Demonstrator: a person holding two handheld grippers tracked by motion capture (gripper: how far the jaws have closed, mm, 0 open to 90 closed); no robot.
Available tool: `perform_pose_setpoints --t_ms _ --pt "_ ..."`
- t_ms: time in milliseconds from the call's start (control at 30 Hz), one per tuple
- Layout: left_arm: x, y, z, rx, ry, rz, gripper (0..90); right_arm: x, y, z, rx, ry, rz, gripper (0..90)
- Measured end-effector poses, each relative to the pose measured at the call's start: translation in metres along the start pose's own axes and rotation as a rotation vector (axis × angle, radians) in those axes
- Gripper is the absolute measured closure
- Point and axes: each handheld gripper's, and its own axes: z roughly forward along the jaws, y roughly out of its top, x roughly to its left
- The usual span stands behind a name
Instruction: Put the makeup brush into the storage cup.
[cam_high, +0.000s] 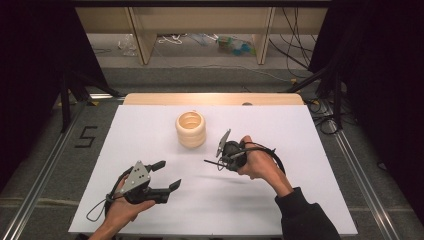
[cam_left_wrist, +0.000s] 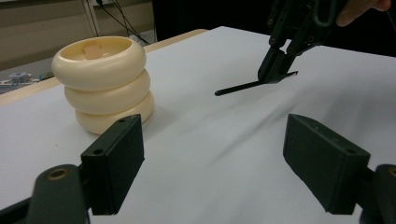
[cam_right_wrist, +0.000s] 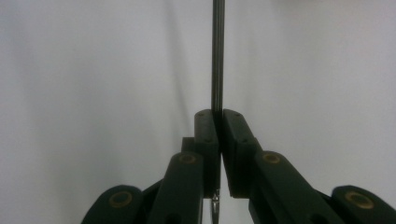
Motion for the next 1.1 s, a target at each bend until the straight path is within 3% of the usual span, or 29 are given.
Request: perform_pose_setpoints --t_ms 167,267,300,433,533,767,833,900,933,967,1033,1067,1100 --pt "0.0 0.0 0.0 0.002 -0.003 -0.002 20.5 0.012 0.008 -0.005 -0.022 -0.003 -0.079 85.4" --pt "-0.001 0.0 0.0 0.002 -0.008 -0.003 20.5 0.022 0.014 -0.008 -0.026 0.004 -0.065 85.4" --pt "-0.001 0.0 0.0 0.002 -0.01 -0.002 20.4 0.022 0.015 -0.008 -0.035 -0.002 -0.101 85.4" --pt "-0.002 0.0 0.001 0.007 -0.021 -0.004 20.4 0.034 0.02 -0.011 -0.037 0.015 -0.105 85.4" --pt "-0.005 -0.001 0.002 0.012 -0.04 -0.002 20.4 0.04 0.024 -0.012 -0.038 0.01 -0.162 85.4" --pt "-0.011 -0.002 0.005 0.042 -0.095 0.002 20.2 0.059 0.031 -0.014 -0.024 0.026 -0.181 85.4" --pt "-0.013 -0.002 0.006 0.06 -0.111 0.024 19.7 0.061 0.032 -0.014 -0.031 0.028 -0.22 85.4" --pt "-0.016 -0.002 0.007 0.074 -0.12 0.021 19.3 0.067 0.034 -0.014 -0.022 0.038 -0.208 85.4" --pt "-0.017 -0.003 0.008 0.078 -0.126 0.019 18.9 0.066 0.034 -0.013 -0.027 0.033 -0.242 85.4" --pt "-0.018 -0.003 0.008 0.084 -0.134 0.027 18.7 0.07 0.035 -0.014 -0.012 0.037 -0.214 85.4" --pt "-0.02 -0.003 0.009 0.094 -0.138 0.021 18.0 0.073 0.036 -0.013 -0.01 0.042 -0.219 85.4" --pt "-0.02 -0.003 0.009 0.098 -0.147 0.047 17.9 0.074 0.037 -0.013 -0.011 0.04 -0.231 85.4" --pt "-0.022 -0.003 0.009 0.103 -0.147 0.029 17.9 0.074 0.037 -0.012 -0.017 0.038 -0.243 85.4"
